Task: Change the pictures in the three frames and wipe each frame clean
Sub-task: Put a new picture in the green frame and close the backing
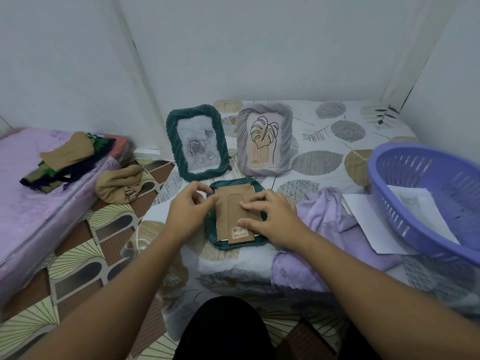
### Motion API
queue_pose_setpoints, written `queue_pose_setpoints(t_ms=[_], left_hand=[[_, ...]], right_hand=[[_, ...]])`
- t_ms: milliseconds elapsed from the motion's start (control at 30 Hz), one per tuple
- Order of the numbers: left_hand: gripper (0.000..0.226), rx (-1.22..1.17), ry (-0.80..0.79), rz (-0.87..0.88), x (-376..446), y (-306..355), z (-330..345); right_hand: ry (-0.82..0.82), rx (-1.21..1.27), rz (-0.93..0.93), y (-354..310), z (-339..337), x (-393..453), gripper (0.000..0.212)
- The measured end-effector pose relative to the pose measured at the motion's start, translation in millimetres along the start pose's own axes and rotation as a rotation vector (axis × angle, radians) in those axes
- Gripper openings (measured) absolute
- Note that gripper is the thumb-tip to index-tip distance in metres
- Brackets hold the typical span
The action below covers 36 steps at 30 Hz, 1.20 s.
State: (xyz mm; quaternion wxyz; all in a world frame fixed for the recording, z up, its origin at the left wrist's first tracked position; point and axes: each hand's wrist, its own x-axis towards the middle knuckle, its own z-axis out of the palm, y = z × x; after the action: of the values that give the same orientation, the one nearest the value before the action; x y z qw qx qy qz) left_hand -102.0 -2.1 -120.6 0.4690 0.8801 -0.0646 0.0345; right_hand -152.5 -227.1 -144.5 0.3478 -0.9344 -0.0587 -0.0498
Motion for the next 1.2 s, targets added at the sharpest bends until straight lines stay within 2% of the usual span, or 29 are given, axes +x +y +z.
queue_pose_setpoints(t_ms=[167,300,467,700,1000,1200], left_hand=[[0.018,0.13,-0.379,0.079,-28.6,7.8,-32.9],[0.016,0.168,-0.447,0.078,-42.8,9.5,-34.4],[0.014,0.234,-0.398,0.059,-48.1,13.2,-28.2],[0.018,0.363,-0.248,0.164,-68.3,9.7,-23.0],[0.021,0.329,-0.106,0.087,-82.0,9.0,-8.5],[0.025,0.275,-0.106,0.009,-76.8,3.5,-4.9]], right_hand=[[0.014,0.028,0.006,1.6,1.4,0.7,0.053],[0.025,0.038,0.006,1.7,1.4,0.9,0.051],[0.032,0.054,0.001,2.8,1.8,0.7,0.051],[0.024,0.052,0.002,3.6,1.2,1.8,0.052],[0.008,0.052,0.007,1.4,-1.0,0.8,0.052],[0.005,0.056,0.005,1.8,-1.0,1.1,0.053]])
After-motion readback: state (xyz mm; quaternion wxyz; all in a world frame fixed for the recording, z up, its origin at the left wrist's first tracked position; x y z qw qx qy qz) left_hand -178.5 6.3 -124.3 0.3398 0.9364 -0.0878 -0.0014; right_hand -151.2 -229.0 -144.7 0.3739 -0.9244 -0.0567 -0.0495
